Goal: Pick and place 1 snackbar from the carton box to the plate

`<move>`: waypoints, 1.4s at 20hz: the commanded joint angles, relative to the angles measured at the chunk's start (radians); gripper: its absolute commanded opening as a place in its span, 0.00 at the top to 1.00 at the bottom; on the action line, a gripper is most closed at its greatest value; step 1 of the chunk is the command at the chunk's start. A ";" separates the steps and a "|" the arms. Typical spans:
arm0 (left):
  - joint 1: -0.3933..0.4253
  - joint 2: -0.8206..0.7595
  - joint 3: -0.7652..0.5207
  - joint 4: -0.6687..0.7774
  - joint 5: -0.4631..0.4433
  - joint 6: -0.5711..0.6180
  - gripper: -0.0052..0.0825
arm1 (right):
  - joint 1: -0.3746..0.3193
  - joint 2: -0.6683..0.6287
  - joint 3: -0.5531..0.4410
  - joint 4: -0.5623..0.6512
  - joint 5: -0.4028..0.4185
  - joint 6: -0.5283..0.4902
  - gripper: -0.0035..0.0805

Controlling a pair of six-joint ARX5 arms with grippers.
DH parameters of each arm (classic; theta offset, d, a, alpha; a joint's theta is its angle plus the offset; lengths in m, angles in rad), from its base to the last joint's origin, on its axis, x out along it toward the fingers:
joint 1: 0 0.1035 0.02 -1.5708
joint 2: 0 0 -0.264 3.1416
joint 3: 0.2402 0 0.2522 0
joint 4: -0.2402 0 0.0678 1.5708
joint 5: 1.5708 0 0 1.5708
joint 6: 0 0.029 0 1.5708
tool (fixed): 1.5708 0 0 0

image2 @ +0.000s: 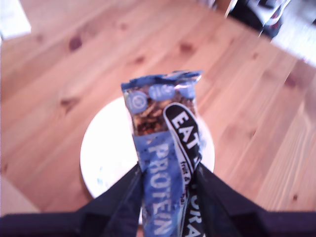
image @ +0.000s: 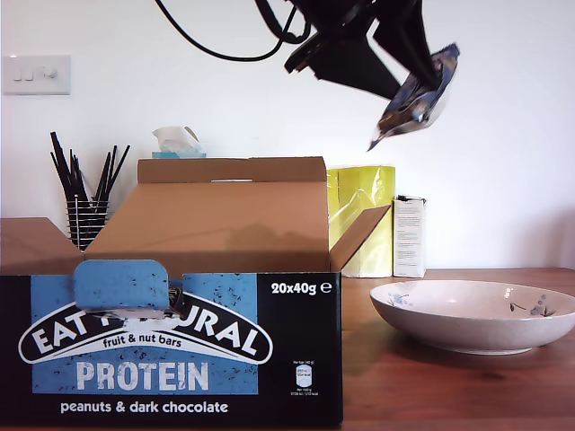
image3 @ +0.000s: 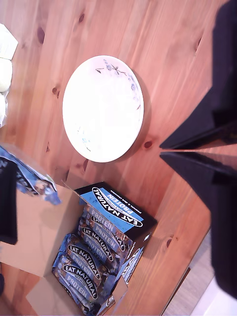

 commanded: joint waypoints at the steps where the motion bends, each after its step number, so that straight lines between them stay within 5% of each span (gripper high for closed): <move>1: -0.019 0.061 0.000 0.047 0.008 -0.002 0.82 | -0.002 -0.003 0.014 0.003 -0.002 -0.005 0.97; 12: -0.045 0.419 0.311 -0.023 0.006 0.035 0.82 | -0.002 -0.029 0.015 -0.019 -0.027 -0.005 0.97; 19: -0.045 0.505 0.345 -0.040 0.001 0.061 0.81 | -0.002 -0.029 0.015 -0.013 -0.027 -0.025 0.97; 23: -0.045 0.505 0.345 -0.050 -0.053 0.079 0.59 | -0.002 -0.029 0.015 -0.008 -0.027 -0.025 0.97; 28: -0.046 0.505 0.345 -0.055 -0.054 0.079 0.57 | -0.002 -0.029 0.015 -0.007 -0.027 -0.025 0.97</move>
